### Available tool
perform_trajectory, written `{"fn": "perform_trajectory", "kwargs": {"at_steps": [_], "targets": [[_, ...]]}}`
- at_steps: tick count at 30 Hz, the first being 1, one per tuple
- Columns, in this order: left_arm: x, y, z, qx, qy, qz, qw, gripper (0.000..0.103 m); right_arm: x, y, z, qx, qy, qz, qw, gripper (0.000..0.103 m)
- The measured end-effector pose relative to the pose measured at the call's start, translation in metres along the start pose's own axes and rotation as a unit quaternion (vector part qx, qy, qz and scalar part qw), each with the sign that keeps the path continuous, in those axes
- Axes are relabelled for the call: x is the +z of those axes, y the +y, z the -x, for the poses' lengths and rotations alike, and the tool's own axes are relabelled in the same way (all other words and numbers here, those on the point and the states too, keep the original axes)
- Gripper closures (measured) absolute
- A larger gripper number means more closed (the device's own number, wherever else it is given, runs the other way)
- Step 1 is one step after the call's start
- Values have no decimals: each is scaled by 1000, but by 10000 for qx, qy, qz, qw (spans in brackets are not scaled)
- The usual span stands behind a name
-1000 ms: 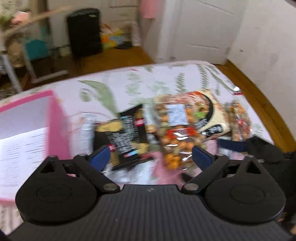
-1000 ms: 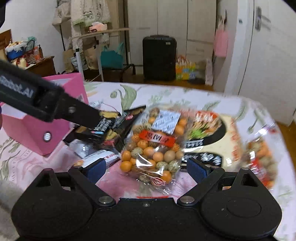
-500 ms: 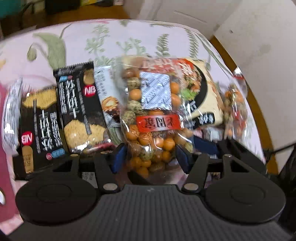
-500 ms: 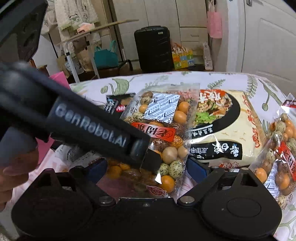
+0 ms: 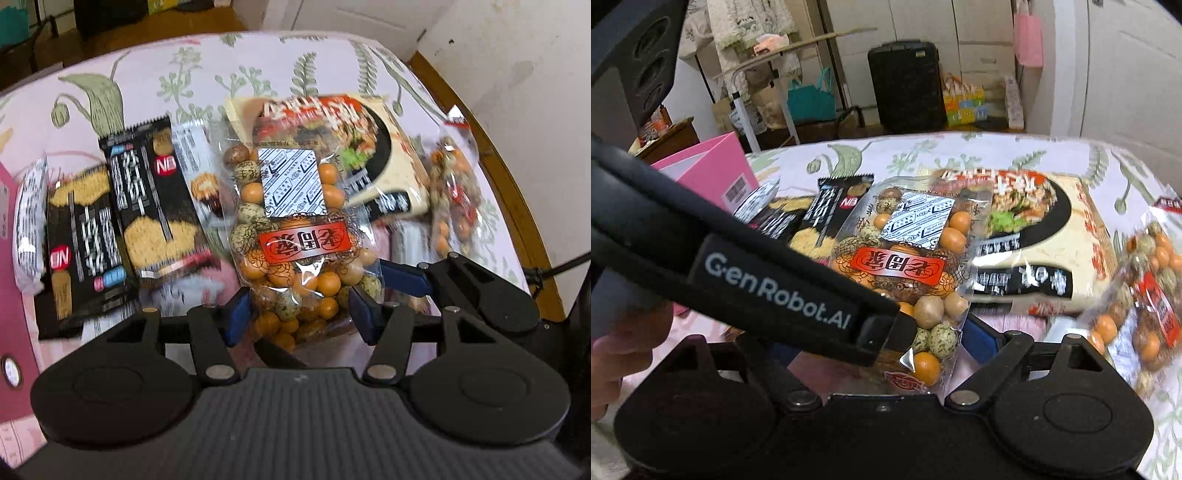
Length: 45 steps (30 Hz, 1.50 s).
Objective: Organize snacks
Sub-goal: 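Grasp the clear bag of coated peanuts with the left gripper, then carry the peanut bag into the pink box and open the left gripper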
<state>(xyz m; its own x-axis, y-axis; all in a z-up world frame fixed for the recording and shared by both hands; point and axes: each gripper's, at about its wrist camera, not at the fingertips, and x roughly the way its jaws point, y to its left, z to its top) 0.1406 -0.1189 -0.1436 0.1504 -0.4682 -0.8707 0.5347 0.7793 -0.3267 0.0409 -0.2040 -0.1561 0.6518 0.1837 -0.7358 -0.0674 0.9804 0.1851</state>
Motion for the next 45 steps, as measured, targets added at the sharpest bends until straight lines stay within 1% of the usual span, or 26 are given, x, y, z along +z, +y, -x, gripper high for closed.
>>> {"fn": "perform_trajectory", "kwargs": {"at_steps": [3,9,18,24,29,34,37,41,45], "targets": [[-8,-4,12,-38,91,-53,9999,47,1,8,14,25,146,92,9998,12],[-22,-8,42,-13,187,-80,9998,47,2,21,40,210,215,214,9993,12],[-42,-4,91,27,369,14,9993,47,4,60,71,392,261,520,9975,13],[-62,7,130,186,353,107,9991,47,12,92,85,670,390,672,9947,13],[-72,32,167,172,188,252,9994,44,22,127,95,812,259,932,9920,13],[-79,64,199,404,-38,534,9977,44,38,161,90,1116,153,1162,9868,13],[-78,84,214,610,-205,645,9958,44,49,181,81,1300,27,1297,9830,13],[-68,116,228,760,-375,797,9932,44,72,199,61,1479,-53,1234,9813,13],[-52,155,225,816,-482,1024,9902,44,92,213,31,1532,49,1063,9825,13]]}}
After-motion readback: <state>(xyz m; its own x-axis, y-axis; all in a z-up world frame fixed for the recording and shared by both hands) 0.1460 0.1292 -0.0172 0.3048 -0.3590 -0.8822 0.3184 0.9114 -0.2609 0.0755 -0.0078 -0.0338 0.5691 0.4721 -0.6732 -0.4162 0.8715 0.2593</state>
